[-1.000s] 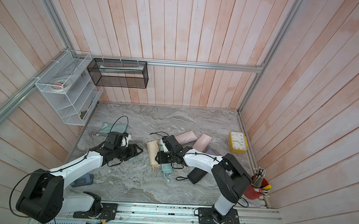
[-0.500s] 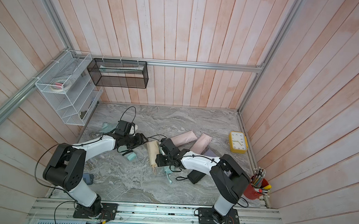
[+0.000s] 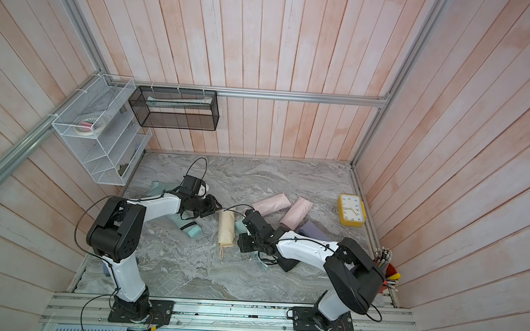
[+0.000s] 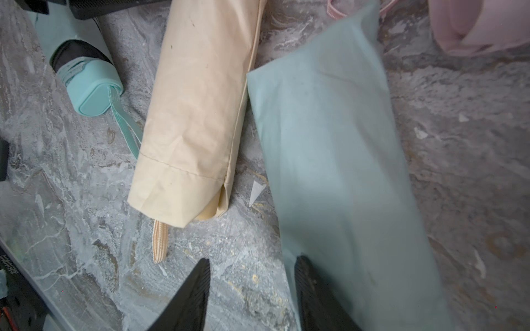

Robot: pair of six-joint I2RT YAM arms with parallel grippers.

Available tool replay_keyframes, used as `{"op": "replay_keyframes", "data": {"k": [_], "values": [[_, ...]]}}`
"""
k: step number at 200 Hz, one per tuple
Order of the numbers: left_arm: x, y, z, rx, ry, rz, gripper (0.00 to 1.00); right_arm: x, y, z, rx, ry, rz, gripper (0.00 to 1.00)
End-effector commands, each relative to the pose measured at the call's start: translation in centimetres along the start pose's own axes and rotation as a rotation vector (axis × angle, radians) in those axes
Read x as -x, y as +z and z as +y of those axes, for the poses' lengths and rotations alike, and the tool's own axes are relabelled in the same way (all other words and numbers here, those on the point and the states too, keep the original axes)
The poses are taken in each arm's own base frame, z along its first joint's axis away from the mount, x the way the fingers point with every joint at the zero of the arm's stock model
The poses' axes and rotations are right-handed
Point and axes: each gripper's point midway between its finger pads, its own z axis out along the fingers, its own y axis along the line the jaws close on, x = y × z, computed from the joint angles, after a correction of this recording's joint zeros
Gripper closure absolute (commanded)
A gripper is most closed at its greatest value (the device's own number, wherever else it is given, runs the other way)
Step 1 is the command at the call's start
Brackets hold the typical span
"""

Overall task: Take umbrellas out of sleeves
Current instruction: Take out the umbrella from the umbrella sleeve.

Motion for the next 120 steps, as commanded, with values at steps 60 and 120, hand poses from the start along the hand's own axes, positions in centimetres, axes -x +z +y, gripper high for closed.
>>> {"op": "replay_keyframes", "data": {"k": [60, 120], "values": [[0.3, 0.7, -0.5, -0.051, -0.034, 0.009, 0.56, -1.1, -0.4, -0.1, 0.024, 0.045, 0.0, 0.51], [-0.4, 0.9, -0.4, -0.074, -0.042, 0.025, 0.8, -1.6, -0.4, 0.1, 0.029, 0.051, 0.004, 0.51]]}}
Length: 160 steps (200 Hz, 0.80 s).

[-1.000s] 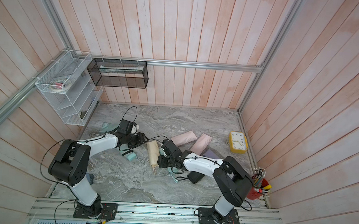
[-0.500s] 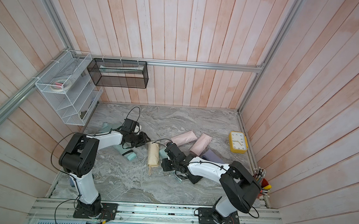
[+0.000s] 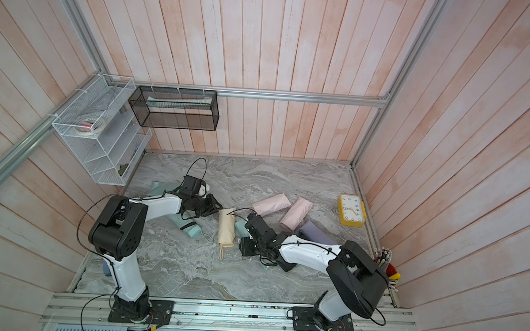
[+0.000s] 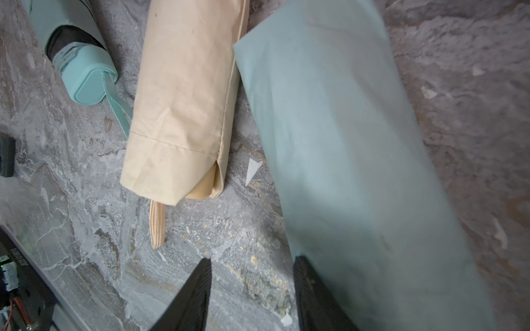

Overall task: Take umbrellas out of sleeves
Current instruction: Take out the umbrella from the umbrella sleeve.

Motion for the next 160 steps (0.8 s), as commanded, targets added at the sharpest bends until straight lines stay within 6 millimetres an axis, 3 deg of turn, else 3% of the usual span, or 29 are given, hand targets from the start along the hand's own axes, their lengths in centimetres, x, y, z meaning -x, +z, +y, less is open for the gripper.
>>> {"op": "replay_keyframes", "data": {"k": [1, 43, 68, 106, 123, 160], "values": [[-0.4, 0.3, 0.4, -0.013, -0.003, 0.012, 0.8, -0.2, -0.3, 0.2, 0.006, 0.009, -0.004, 0.51], [-0.2, -0.6, 0.6, -0.003, 0.0, -0.007, 1.0, -0.6, -0.4, 0.6, 0.01, 0.002, 0.001, 0.52], [-0.2, -1.6, 1.3, 0.007, -0.004, -0.024, 1.0, -1.1, -0.4, 1.5, 0.024, -0.023, 0.007, 0.54], [-1.4, -2.8, 2.4, 0.007, -0.015, -0.034, 1.0, -2.1, 0.0, 5.3, 0.066, -0.132, 0.024, 0.55], [-2.0, -3.0, 2.6, 0.002, -0.018, -0.035, 1.0, -2.3, 0.6, 6.1, 0.036, -0.163, 0.036, 0.55], [-2.4, -3.7, 2.5, -0.004, -0.012, -0.042, 1.0, -1.4, 1.1, 4.5, -0.121, -0.169, 0.025, 0.52]]}}
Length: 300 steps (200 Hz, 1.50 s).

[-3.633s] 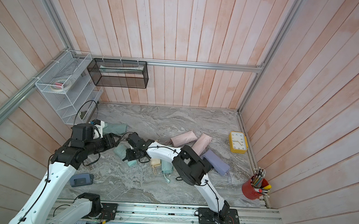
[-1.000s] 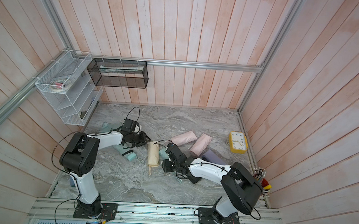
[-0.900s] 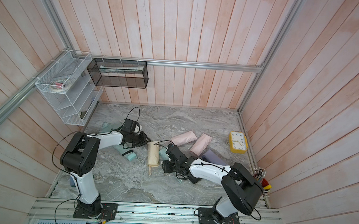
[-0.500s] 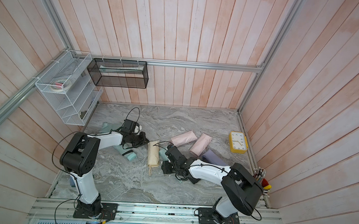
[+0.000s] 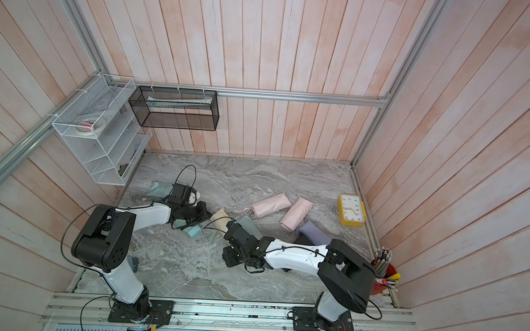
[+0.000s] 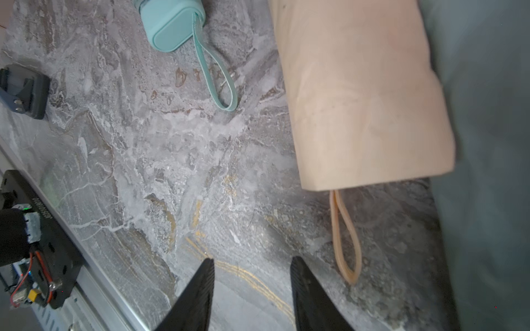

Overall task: Take umbrellas out of sleeves
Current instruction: Take out the umbrella from the umbrella sleeve.

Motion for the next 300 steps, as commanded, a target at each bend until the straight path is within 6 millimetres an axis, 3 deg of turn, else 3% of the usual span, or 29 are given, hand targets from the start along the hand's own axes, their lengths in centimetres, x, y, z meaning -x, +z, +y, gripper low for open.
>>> {"op": "replay_keyframes", "data": {"k": [1, 37, 94, 102, 129, 158, 227, 300], "values": [[0.1, -0.8, -0.6, -0.022, 0.034, -0.024, 1.0, 0.3, -0.1, -2.5, -0.158, -0.003, 0.001, 0.52], [0.2, -1.0, -0.6, -0.024, 0.04, -0.025, 1.0, -0.4, 0.1, -4.9, -0.256, -0.003, 0.038, 0.5], [0.6, -0.9, -0.7, -0.03, 0.037, -0.026, 1.0, -1.6, 1.8, -4.9, -0.231, -0.003, 0.094, 0.51], [0.6, -0.9, -0.7, -0.03, 0.038, -0.027, 1.0, -1.7, 2.0, -4.8, -0.227, -0.005, 0.098, 0.55], [0.6, -0.8, -0.8, -0.032, 0.037, -0.025, 1.0, -1.7, 2.2, -4.7, -0.223, -0.008, 0.103, 0.83], [0.8, -0.8, -1.0, -0.031, 0.043, -0.023, 1.0, -2.1, 2.4, -4.7, -0.236, -0.021, 0.112, 1.0], [1.2, -1.1, -0.7, -0.02, 0.046, -0.029, 1.0, -2.2, 2.1, -3.8, -0.216, -0.032, 0.095, 1.0], [2.4, -1.8, 0.0, -0.01, 0.043, -0.04, 1.0, -3.3, 1.3, -4.6, -0.214, -0.013, 0.097, 1.0]]}}
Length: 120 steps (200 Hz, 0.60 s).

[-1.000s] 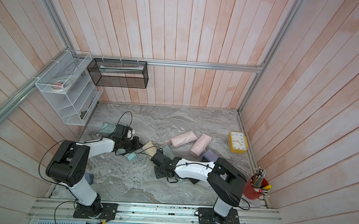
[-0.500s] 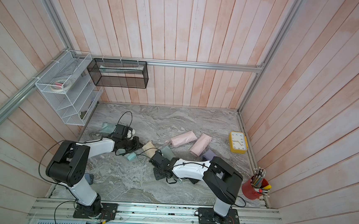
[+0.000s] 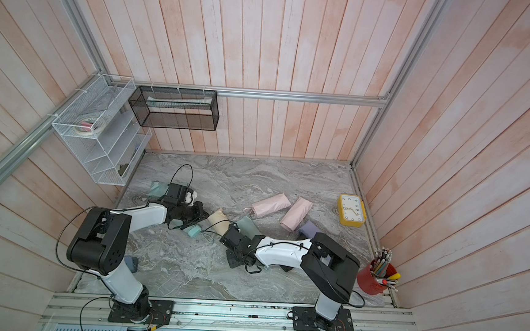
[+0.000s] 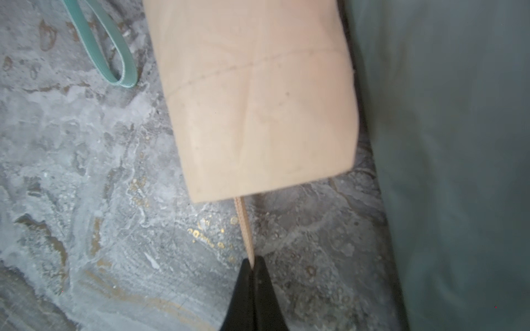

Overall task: Take umbrellas out of sleeves
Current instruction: Take out the umbrella from the umbrella sleeve.

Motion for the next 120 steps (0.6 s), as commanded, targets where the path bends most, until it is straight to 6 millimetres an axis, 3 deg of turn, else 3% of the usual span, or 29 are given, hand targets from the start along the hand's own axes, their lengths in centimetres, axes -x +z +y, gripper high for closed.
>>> {"op": "replay_keyframes", "data": {"k": [1, 120], "values": [[1.84, -0.59, -0.64, -0.011, 0.031, -0.035, 1.0, -1.29, -0.56, -0.74, -0.011, 0.008, 0.021, 1.0], [2.56, -0.8, -0.82, -0.01, 0.037, -0.04, 1.0, -2.03, -0.62, -1.24, -0.014, 0.016, 0.027, 1.0]]}}
